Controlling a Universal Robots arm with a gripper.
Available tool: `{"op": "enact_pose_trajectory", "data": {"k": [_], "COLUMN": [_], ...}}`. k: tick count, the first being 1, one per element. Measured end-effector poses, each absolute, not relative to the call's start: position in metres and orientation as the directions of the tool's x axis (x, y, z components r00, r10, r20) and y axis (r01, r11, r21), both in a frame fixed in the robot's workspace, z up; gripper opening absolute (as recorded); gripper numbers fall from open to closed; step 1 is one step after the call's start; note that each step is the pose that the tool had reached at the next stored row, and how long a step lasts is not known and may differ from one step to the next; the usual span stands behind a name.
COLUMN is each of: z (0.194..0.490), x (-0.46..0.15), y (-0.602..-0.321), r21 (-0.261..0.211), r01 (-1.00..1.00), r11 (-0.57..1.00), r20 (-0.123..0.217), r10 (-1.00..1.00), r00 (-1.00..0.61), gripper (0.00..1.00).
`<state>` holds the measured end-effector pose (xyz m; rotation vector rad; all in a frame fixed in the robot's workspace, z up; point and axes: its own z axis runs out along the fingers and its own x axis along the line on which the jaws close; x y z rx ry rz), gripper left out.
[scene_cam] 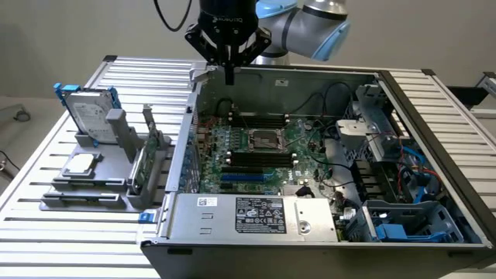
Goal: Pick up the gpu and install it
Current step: 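Reach for the gpu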
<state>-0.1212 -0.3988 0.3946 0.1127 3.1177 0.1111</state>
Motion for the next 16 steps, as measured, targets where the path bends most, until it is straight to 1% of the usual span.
{"op": "enact_pose_trajectory", "data": {"k": [16], "z": [0.39], "x": [-0.189], "y": [-0.399], "r21": [0.07], "r01": [0.074], "r11": [0.995], "r20": [0.017], "r10": [0.073], "r00": [-0.997], "gripper": [0.11]}}
